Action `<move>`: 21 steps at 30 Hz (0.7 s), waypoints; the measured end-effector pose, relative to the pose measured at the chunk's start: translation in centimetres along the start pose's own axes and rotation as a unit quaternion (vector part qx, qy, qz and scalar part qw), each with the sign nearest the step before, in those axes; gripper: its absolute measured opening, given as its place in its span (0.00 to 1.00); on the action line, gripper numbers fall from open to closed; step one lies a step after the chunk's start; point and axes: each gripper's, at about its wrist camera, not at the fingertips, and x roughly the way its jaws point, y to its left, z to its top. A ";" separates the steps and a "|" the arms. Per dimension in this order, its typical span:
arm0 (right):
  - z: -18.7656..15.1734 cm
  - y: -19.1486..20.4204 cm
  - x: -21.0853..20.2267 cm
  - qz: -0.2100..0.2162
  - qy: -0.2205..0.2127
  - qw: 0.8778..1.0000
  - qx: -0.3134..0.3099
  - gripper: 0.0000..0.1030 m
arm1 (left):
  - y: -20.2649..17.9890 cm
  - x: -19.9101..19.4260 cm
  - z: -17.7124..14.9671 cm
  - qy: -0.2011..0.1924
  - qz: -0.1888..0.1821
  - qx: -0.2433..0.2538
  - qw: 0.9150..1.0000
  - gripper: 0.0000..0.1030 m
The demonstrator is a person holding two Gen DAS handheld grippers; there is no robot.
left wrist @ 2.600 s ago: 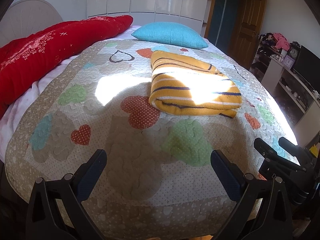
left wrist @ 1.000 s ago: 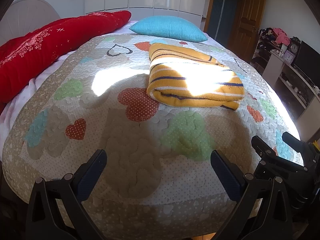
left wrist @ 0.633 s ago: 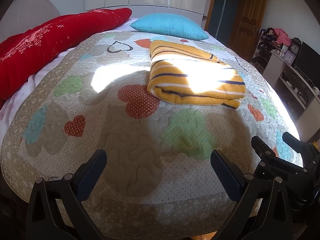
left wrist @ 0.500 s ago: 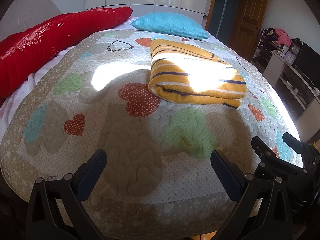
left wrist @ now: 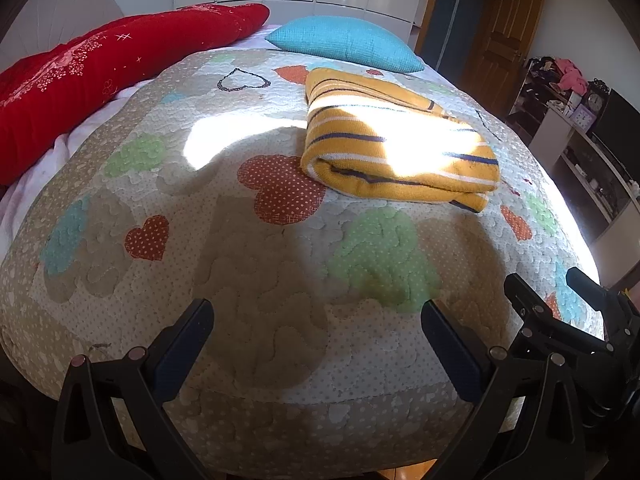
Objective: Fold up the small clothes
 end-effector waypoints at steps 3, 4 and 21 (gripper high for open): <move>-0.1 0.1 0.0 0.000 0.001 1.000 -0.001 0.86 | 0.0 0.1 0.0 0.002 0.000 0.000 1.000 1.00; -0.1 0.1 0.0 0.000 0.000 1.000 -0.002 0.86 | 0.0 0.1 0.0 0.002 0.000 0.000 1.000 1.00; -0.2 0.3 0.1 -0.003 -0.002 1.000 -0.010 0.87 | 0.4 0.7 -0.2 0.010 0.000 -0.006 1.000 1.00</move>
